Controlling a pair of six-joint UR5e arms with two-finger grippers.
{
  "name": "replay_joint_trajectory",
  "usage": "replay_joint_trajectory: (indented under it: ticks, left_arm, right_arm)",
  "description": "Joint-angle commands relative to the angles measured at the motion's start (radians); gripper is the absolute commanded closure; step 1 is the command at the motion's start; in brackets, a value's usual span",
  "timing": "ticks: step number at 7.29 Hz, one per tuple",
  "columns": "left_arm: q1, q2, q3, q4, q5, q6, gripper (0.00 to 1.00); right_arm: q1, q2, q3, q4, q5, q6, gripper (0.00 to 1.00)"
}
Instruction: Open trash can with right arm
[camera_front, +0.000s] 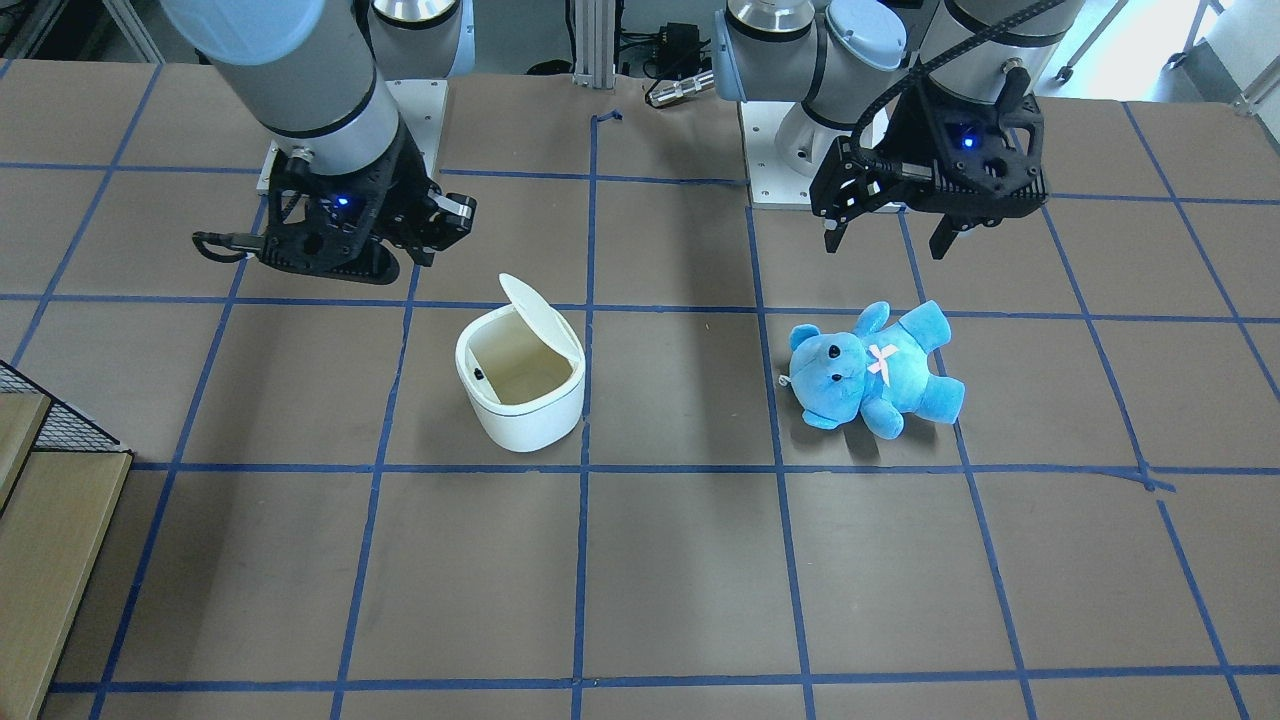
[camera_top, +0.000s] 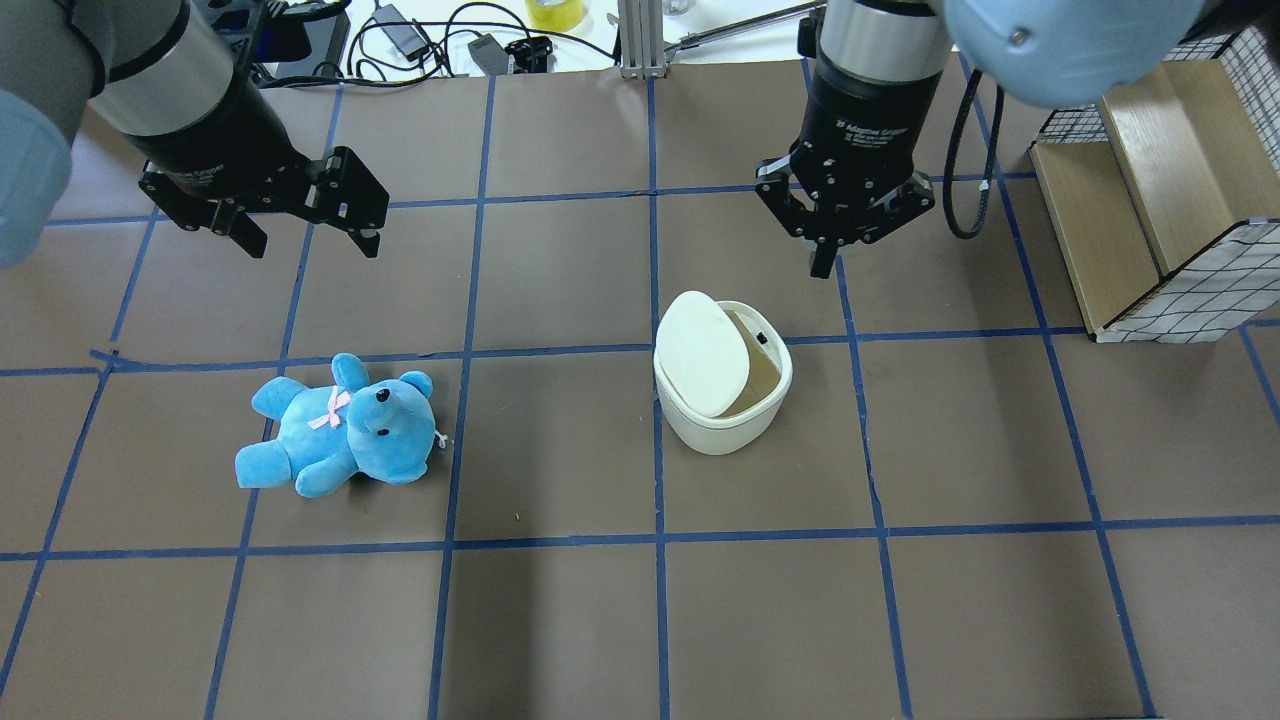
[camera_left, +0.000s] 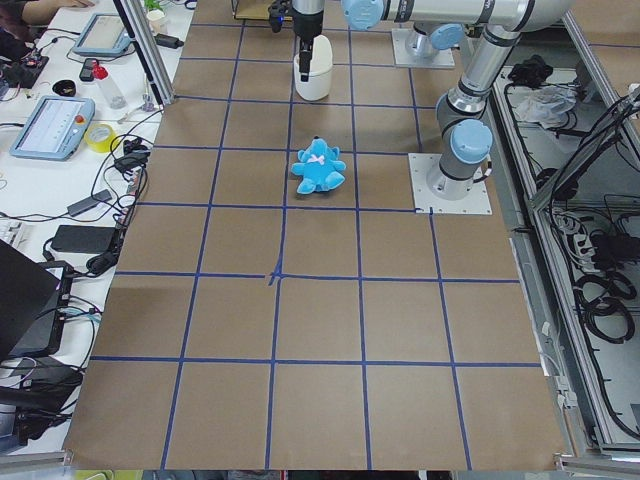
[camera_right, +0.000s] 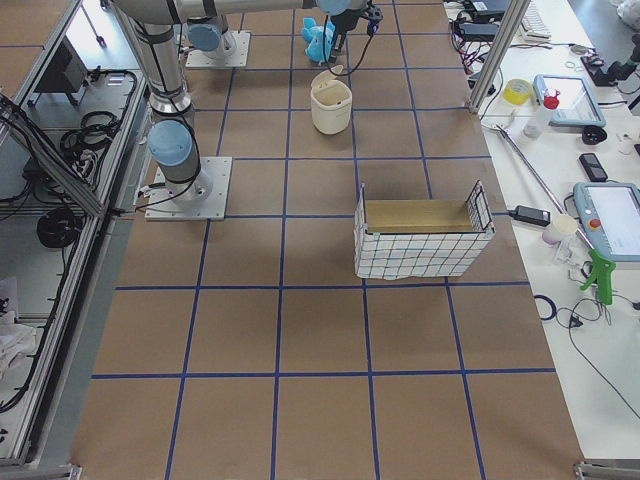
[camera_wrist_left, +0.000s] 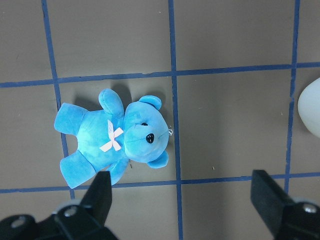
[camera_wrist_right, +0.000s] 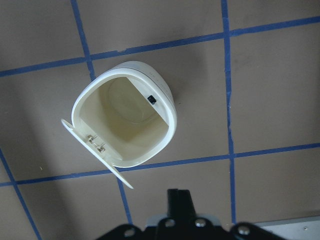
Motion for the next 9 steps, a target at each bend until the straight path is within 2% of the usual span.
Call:
replay_joint_trajectory:
  ticks: [1, 2, 3, 4, 5, 9]
  left_arm:
    - [0.000, 0.000, 0.000, 0.000, 0.000, 0.000, 0.00]
    - [0.000, 0.000, 0.000, 0.000, 0.000, 0.000, 0.00]
    - [0.000, 0.000, 0.000, 0.000, 0.000, 0.000, 0.00]
    - [0.000, 0.000, 0.000, 0.000, 0.000, 0.000, 0.00]
    - [0.000, 0.002, 0.000, 0.000, 0.000, 0.000, 0.00]
    - [0.000, 0.000, 0.000, 0.000, 0.000, 0.000, 0.00]
  right_arm:
    - [-0.060, -0.003, -0.024, 0.020, -0.074, -0.226, 0.99]
    - [-0.083, -0.006, -0.024, 0.020, -0.076, -0.279, 0.95]
    - [-0.111, -0.006, -0.024, 0.020, -0.075, -0.346, 0.82]
    - [-0.132, -0.009, -0.024, 0.018, -0.072, -0.367, 0.52]
    - [-0.136, -0.009, -0.024, 0.012, -0.068, -0.400, 0.01]
    - [-0.136, -0.023, -0.025, 0.012, -0.065, -0.402, 0.00]
